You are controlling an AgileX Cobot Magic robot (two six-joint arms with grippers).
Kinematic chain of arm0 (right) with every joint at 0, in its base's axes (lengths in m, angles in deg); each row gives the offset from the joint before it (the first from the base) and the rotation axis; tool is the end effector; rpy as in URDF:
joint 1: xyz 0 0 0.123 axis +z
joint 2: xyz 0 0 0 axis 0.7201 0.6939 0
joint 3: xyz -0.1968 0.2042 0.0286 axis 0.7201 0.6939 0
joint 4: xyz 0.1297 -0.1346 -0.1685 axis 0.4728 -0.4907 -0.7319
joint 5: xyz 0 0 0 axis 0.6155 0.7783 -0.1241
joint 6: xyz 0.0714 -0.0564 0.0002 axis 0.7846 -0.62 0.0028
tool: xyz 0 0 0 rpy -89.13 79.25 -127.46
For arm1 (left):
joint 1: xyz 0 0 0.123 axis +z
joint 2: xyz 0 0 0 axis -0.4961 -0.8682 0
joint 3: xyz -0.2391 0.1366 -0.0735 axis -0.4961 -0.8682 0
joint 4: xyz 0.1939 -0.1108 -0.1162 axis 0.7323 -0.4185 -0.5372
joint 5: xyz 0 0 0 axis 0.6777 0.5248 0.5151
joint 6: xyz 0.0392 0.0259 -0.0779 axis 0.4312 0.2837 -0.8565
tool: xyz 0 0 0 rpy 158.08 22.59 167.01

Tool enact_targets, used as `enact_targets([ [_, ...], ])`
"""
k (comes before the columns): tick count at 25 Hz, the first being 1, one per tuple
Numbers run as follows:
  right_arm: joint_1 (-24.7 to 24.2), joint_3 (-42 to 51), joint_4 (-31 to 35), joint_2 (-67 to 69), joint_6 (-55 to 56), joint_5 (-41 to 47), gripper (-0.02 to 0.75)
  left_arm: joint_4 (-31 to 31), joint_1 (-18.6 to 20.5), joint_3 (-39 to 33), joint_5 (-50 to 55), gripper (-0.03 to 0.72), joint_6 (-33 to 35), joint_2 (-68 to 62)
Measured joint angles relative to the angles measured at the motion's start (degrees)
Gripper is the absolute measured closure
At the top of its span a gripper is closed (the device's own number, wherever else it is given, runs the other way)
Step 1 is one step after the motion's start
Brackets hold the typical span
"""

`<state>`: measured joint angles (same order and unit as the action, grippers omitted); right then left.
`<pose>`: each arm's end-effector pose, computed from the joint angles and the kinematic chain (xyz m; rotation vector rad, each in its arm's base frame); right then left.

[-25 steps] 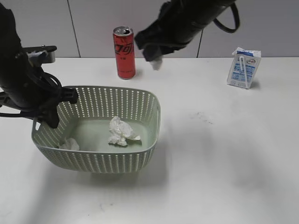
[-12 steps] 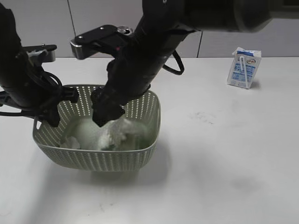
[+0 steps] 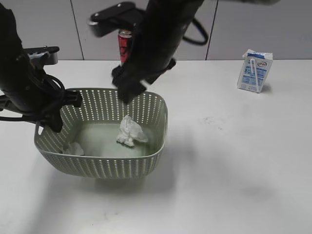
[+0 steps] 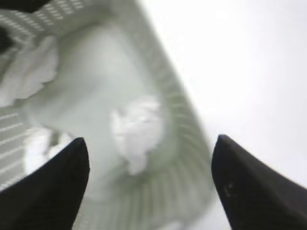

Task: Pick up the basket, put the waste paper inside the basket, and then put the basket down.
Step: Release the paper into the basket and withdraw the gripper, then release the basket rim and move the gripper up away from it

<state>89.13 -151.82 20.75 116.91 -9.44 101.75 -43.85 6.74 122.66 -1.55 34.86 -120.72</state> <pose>0.3128 0.3104 0.2496 -1.2067 2.4822 0.3737 0.2952 -0.1332 0.2001 0.2531 2.9456 -0.2118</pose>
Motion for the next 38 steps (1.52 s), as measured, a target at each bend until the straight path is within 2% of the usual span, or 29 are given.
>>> enact_targets([
  [3,-4.6,-7.6,-9.1,0.0,5.6,6.1,0.136,-0.1,0.0,0.0,0.0,0.687,0.0,0.0],
  [5,-9.1,-12.1,-12.1,0.0,7.6,10.0,0.143,-0.1,0.0,0.0,0.0,0.687,0.0,0.0],
  [8,-17.8,-16.6,-12.9,0.0,9.4,13.7,0.146,-0.2,0.0,0.0,0.0,0.687,0.0,0.0],
  [11,-25.7,-17.1,-12.9,0.0,10.7,14.6,0.146,-0.2,0.0,0.0,0.0,0.687,0.0,0.0],
  [15,-35.9,-12.8,-10.3,-1.2,12.1,15.1,0.146,-0.2,0.0,0.0,-0.1,0.687,0.0,-0.1],
  [17,-38.8,-8.4,-8.6,-3.1,12.2,15.1,0.146,-0.3,0.0,0.0,-0.6,0.687,0.0,-0.1],
  [22,-40.9,6.2,-8.2,-15.3,11.8,15.2,0.147,-1.6,0.0,2.4,-0.4,0.687,0.0,-1.6],
  [31,-40.9,34.1,-7.6,-48.4,11.7,14.3,0.147,-3.7,0.0,14.0,-0.9,0.687,0.0,-12.7],
  [38,-40.9,51.0,-7.6,-74.6,11.6,9.3,0.147,-5.4,0.0,15.2,-1.3,0.685,0.0,-17.6],
])
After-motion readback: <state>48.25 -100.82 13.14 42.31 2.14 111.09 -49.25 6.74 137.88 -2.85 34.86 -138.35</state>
